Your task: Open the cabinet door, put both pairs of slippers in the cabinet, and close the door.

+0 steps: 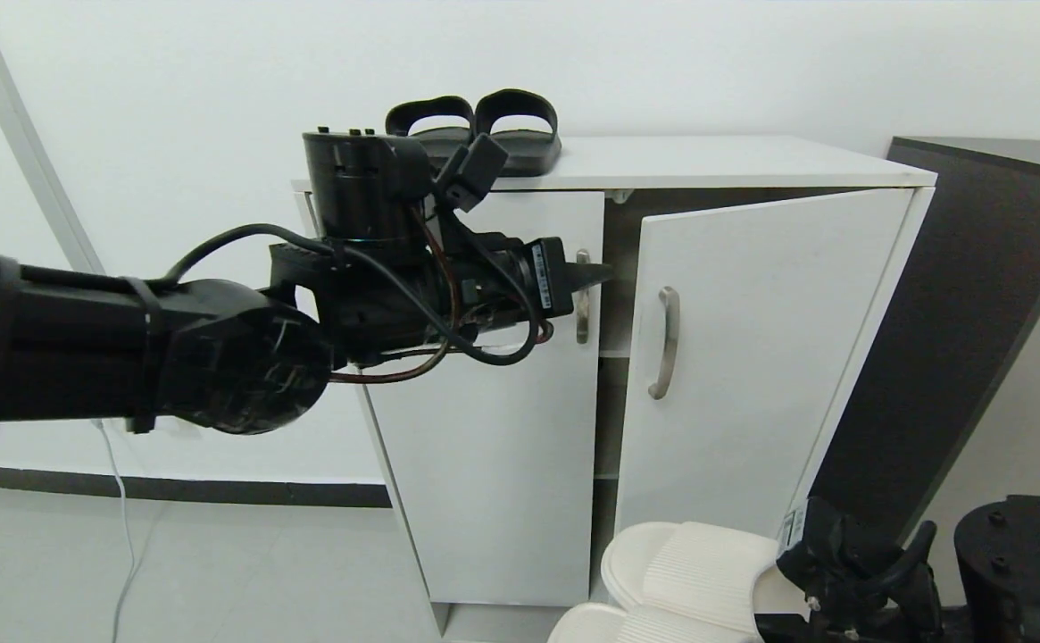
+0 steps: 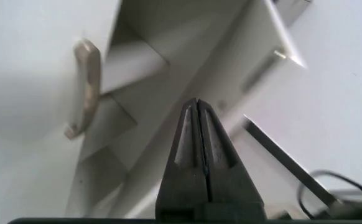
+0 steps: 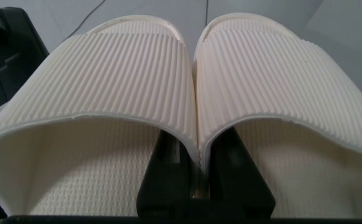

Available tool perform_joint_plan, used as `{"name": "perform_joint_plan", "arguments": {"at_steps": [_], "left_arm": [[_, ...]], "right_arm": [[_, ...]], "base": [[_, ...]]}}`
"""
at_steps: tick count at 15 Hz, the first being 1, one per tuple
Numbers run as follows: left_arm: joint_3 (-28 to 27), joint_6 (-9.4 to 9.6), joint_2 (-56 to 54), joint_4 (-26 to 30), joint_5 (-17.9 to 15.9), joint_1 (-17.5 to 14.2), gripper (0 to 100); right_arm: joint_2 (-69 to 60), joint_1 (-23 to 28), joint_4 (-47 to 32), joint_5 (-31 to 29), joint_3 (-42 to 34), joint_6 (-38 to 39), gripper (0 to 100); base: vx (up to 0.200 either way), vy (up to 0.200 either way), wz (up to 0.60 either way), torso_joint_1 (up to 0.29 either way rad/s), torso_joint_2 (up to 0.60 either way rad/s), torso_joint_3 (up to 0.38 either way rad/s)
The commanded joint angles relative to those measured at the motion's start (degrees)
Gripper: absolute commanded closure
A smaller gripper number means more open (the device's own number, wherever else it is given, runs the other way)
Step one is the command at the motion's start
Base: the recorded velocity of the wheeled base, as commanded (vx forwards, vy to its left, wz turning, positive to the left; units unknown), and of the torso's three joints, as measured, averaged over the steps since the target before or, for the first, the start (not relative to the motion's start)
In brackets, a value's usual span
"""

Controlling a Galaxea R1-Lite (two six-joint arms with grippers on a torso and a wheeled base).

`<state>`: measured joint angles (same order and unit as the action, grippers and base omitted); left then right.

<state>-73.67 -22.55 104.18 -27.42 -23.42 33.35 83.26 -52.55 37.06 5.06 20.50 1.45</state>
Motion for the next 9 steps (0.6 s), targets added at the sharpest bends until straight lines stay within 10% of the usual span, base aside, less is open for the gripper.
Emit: {"name": "perform_joint_plan", "arguments": {"at_steps": [1, 4, 9], "left_arm": [[-3.9, -0.12, 5.4, 0.0, 2.0, 0.1, 100], [-7.2, -2.14, 8.4, -0.1, 4.4, 1.2, 100], [-7.5, -4.52, 9.5, -2.7, 6.5, 4.6, 100]], "right_arm": [[0.0, -0.2, 0.0, 0.0, -0.2, 0.0, 100], [0.3, -0.2, -0.1, 0.0, -0.2, 0.0, 100], [1.0, -0.3, -0.1, 0.0, -0.2, 0.0, 100]], "base": [[0.0, 0.0, 0.0, 0.0, 0.0, 0.0], [0.0, 0.0, 0.0, 0.0, 0.0, 0.0], [-0.2, 0.0, 0.0, 0.002, 0.0, 0.001]]}}
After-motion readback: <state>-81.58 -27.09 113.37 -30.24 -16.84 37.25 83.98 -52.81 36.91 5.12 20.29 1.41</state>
